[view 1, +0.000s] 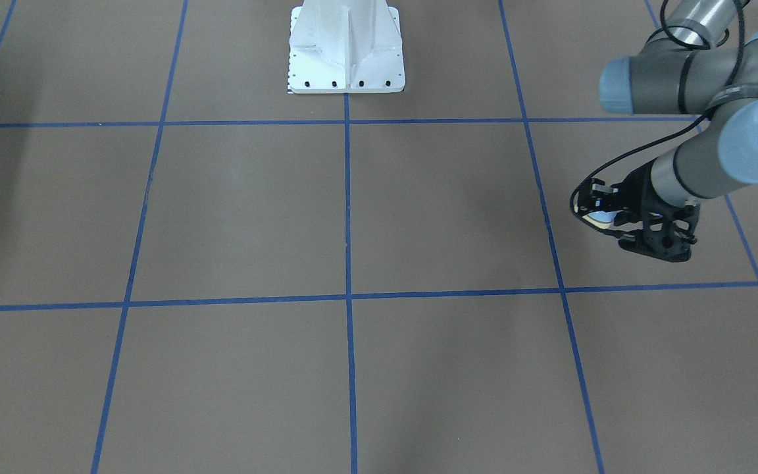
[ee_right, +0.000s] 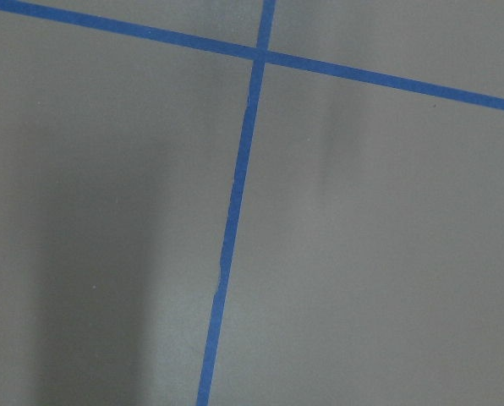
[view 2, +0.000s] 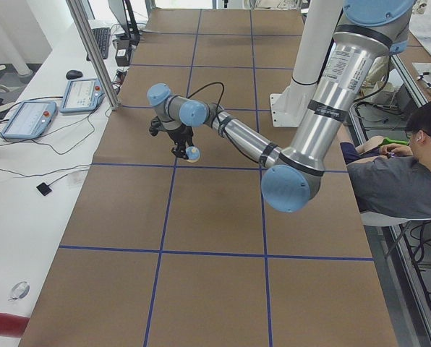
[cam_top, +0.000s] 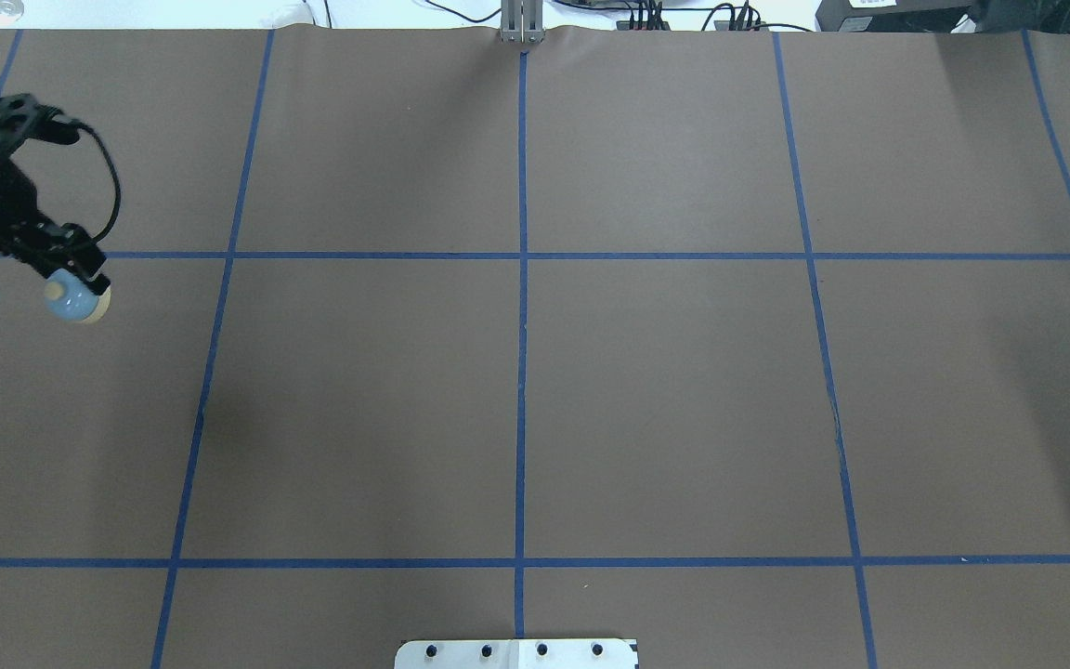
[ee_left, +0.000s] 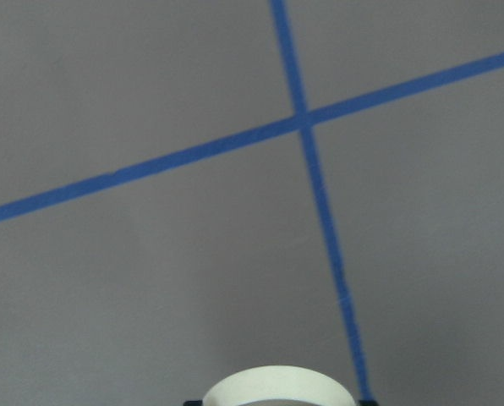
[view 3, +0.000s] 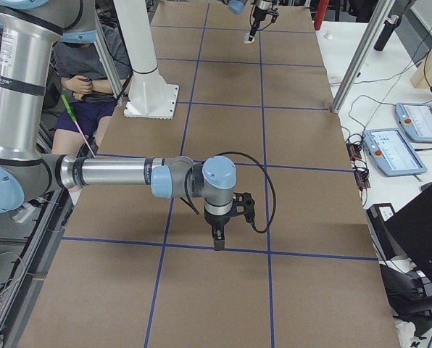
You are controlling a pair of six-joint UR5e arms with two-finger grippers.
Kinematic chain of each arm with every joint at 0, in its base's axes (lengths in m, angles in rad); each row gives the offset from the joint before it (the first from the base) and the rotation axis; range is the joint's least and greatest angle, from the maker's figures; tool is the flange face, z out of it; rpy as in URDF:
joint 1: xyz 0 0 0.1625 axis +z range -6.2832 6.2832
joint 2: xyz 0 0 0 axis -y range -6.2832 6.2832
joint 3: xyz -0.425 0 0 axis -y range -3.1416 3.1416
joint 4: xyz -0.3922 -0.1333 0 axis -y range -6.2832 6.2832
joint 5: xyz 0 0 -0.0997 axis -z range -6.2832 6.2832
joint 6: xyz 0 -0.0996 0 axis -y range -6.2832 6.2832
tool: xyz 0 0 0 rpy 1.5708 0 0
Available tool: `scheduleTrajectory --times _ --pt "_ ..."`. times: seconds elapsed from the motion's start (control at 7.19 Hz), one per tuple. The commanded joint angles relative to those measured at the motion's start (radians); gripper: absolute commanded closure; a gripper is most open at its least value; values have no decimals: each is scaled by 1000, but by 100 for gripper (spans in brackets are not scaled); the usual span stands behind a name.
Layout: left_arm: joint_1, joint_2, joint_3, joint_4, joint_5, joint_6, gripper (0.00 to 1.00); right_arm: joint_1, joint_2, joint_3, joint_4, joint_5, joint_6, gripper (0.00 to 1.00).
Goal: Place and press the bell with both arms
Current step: 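Carry the bell with the left gripper toward the table center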
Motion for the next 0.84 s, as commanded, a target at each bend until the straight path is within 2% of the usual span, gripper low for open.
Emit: scheduleTrajectory --times 0.0,0.28,0.42,0.56,0.7 --pt "113 -261 201 26 -2 -191 93 0 0 -6 0 -2 0 0" --pt "226 -464 389 -17 -5 -401 93 0 0 -10 0 0 0 0" --pt "271 -540 501 -110 -4 -496 91 0 -2 -10 0 1 0 0" --pt "311 -575 584 -229 -4 -610 91 0 -2 -10 0 1 0 0" --pt "338 -579 607 -279 -2 -658 91 0 -2 -9 0 3 0 0"
